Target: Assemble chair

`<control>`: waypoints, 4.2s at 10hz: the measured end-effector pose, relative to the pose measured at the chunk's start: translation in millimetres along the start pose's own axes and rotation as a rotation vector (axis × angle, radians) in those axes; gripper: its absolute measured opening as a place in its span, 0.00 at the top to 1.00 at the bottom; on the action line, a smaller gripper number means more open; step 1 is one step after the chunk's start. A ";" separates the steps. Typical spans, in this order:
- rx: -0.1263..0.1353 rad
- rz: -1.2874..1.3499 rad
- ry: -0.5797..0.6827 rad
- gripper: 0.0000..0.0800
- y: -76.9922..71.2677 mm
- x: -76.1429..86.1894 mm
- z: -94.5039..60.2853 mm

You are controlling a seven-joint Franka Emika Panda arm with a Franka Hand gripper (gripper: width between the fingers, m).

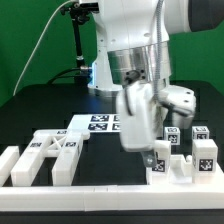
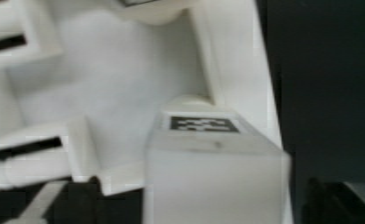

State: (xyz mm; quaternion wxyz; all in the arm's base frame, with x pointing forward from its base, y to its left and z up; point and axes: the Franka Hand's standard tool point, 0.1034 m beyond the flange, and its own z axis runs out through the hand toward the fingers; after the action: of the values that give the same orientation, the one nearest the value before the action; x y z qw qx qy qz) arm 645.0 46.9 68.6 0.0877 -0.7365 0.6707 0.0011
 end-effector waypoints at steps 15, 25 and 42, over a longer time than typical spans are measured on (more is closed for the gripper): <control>-0.029 -0.720 0.059 0.64 -4.3 -1.5 1.3; -0.050 0.298 0.026 0.64 1.7 -2.7 0.4; 0.024 -0.441 0.034 0.19 -5.0 -8.4 -60.0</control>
Offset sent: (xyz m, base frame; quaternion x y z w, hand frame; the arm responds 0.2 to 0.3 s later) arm 0.0000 0.0000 0.0000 0.0000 0.0000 -0.1938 0.9810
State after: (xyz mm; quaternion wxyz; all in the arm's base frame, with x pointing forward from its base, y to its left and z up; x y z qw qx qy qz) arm 642.2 47.8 129.3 0.0832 -0.8643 0.4946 -0.0385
